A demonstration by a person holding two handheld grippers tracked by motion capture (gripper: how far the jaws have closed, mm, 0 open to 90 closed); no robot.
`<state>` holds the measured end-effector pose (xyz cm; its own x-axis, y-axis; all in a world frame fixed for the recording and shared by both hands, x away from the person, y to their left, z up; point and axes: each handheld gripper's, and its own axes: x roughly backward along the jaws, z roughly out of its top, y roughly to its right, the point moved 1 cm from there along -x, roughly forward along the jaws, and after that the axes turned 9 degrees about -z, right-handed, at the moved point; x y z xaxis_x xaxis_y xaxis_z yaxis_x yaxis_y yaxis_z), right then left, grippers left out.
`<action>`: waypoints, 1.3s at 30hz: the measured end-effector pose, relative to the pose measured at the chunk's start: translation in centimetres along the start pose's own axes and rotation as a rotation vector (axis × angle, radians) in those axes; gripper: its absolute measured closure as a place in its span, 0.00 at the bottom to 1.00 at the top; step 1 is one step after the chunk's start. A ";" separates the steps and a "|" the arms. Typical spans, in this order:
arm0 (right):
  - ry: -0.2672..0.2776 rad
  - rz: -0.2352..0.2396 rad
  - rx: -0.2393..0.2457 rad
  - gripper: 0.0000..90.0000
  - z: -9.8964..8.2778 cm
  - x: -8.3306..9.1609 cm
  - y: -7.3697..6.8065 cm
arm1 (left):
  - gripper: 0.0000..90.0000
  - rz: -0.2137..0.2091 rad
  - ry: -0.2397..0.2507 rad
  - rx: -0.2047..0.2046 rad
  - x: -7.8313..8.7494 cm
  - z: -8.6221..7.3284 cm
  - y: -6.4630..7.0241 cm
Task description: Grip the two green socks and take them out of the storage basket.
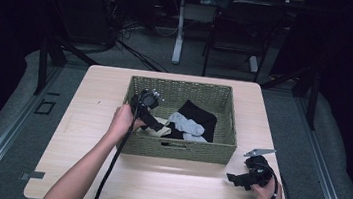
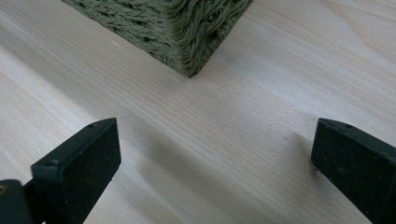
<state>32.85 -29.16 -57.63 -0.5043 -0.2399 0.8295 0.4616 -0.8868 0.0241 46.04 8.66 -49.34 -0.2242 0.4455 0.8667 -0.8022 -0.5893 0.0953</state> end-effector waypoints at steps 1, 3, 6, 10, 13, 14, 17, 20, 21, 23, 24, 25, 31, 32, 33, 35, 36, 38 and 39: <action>0.001 -0.001 0.001 0.01 0.0 0.0 0.0 | 0.00 -0.002 0.000 0.000 -0.1 0.1 0.0; 0.001 0.000 0.001 0.01 0.0 0.0 0.0 | 0.00 -0.004 -0.005 -0.005 -0.3 0.4 0.2; 0.000 0.000 0.001 0.01 0.0 0.0 0.0 | 0.00 -0.013 -0.027 -0.017 -1.0 0.8 0.4; 0.003 -0.006 0.001 0.01 0.0 0.0 0.0 | 0.00 -0.028 -0.064 -0.014 -2.0 1.1 0.4; 0.000 -0.002 0.004 0.01 0.0 0.0 0.0 | 0.01 -0.048 -0.090 -0.010 -2.8 1.3 0.2; 0.006 -0.004 -0.002 0.01 0.0 -0.1 -0.1 | 0.01 -0.052 -0.097 -0.011 -3.0 1.3 0.2; 0.003 0.003 0.000 0.01 0.0 -0.1 -0.1 | 0.03 -0.067 -0.140 -0.024 -3.7 1.5 0.2; 0.001 0.010 0.002 0.01 0.0 0.0 -0.1 | 0.12 -0.082 -0.177 -0.029 -4.1 1.7 0.3; 0.001 0.010 0.002 0.01 0.0 0.0 -0.1 | 0.15 -0.082 -0.183 -0.029 -4.1 1.8 0.2; 0.002 0.010 0.000 0.01 0.0 -0.1 -0.1 | 0.21 -0.082 -0.181 -0.023 -4.3 1.8 0.2; 0.002 -0.004 0.001 0.01 0.0 -0.1 -0.1 | 0.27 -0.078 -0.186 -0.018 -4.3 1.9 0.2; 0.003 -0.004 0.001 0.01 0.0 -0.1 -0.1 | 0.30 -0.074 -0.187 -0.013 -4.2 1.9 0.1; 0.003 -0.003 0.001 0.01 0.0 -0.1 -0.1 | 0.60 -0.066 -0.189 -0.005 -4.0 1.9 0.2; 0.004 -0.004 0.000 0.01 0.0 -0.1 -0.1 | 0.68 -0.066 -0.190 -0.007 -4.0 1.9 0.2; 0.004 -0.004 0.001 0.01 0.0 -0.1 -0.1 | 0.71 -0.061 -0.186 -0.007 -3.9 1.9 0.2; 0.008 -0.004 0.002 0.01 0.0 -0.1 -0.1 | 0.80 -0.057 -0.169 -0.004 -3.6 1.9 0.2; 0.008 -0.004 0.002 0.01 0.0 -0.1 -0.1 | 0.84 -0.054 -0.160 -0.004 -3.4 1.9 0.2; 0.004 -0.001 0.006 0.01 0.0 0.0 0.0 | 0.88 -0.040 -0.141 0.002 -2.9 2.0 0.1; 0.006 -0.001 0.003 0.01 0.0 -0.1 -0.1 | 0.90 -0.036 -0.127 0.004 -2.7 2.0 0.1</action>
<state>32.86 -29.08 -57.66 -0.5092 -0.2413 0.8261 0.4631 -0.8859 0.0266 47.61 6.09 -50.68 -0.1228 0.3776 0.9178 -0.8064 -0.5770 0.1295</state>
